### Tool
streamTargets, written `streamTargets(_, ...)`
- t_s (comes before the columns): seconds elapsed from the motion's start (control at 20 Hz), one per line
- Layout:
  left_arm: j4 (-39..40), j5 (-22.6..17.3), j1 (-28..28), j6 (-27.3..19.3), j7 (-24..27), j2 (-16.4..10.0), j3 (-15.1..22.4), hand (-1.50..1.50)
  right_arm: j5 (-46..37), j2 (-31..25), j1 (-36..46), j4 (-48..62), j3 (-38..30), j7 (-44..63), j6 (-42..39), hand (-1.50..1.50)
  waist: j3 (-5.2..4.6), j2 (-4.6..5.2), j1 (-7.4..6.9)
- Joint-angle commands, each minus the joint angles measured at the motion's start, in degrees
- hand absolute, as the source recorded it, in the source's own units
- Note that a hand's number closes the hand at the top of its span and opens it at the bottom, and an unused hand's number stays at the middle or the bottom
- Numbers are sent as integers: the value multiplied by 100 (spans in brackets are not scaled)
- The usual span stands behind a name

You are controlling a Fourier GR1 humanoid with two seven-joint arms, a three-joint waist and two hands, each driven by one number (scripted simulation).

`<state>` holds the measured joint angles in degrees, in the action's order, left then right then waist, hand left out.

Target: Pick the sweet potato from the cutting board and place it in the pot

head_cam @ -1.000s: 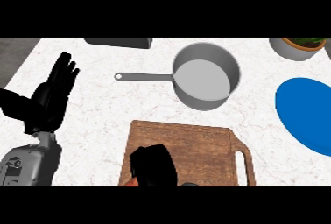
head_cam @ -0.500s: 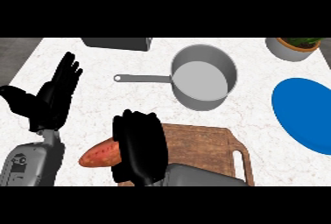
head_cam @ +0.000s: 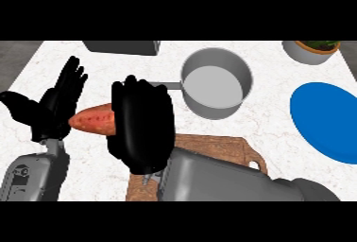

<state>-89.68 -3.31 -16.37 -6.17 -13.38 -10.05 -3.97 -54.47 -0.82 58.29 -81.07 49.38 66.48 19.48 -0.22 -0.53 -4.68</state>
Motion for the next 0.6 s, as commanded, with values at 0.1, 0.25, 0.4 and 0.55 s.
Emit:
streamTargets(0.1,90,-58,42,47,167,-114,-187,0,19,78,579,262,-393,1477,623,150,1,50,34)
streamTargets(0.25,-7,15,64,-64,124,31,-67,0,-159,78,425,611,-295,1425,1057,150,8,65,97)
streamTargets(0.4,-18,-40,174,46,129,-120,-175,0,100,78,551,705,-683,1330,1081,150,11,66,108)
streamTargets(0.55,201,83,-119,-92,200,16,-89,0,61,78,506,1319,-688,965,1446,150,11,108,199)
